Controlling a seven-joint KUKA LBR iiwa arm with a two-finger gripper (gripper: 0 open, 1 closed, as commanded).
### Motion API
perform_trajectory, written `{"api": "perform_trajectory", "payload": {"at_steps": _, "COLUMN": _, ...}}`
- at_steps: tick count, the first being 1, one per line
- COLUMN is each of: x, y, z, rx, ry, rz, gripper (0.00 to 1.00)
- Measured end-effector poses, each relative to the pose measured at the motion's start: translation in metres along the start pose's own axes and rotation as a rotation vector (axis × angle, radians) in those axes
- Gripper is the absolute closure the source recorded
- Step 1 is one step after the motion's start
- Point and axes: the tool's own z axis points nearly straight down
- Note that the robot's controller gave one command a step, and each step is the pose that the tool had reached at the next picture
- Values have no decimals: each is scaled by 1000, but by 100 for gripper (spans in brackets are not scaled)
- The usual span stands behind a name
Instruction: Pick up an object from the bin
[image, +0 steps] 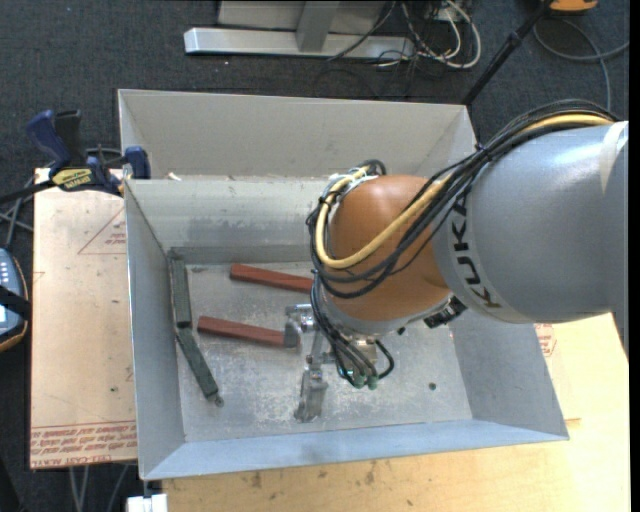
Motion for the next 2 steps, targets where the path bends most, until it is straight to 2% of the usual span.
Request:
{"api": "perform_trajectory", "payload": {"at_steps": 1, "x": -2, "y": -1, "z": -4, "rx": -1, "ry": -8, "rz": 3, "gripper": 0}}
{"api": "perform_trajectory", "payload": {"at_steps": 2, "x": -18, "y": -29, "z": 48, "rx": -3, "ry": -15, "rz": 8, "gripper": 0}}
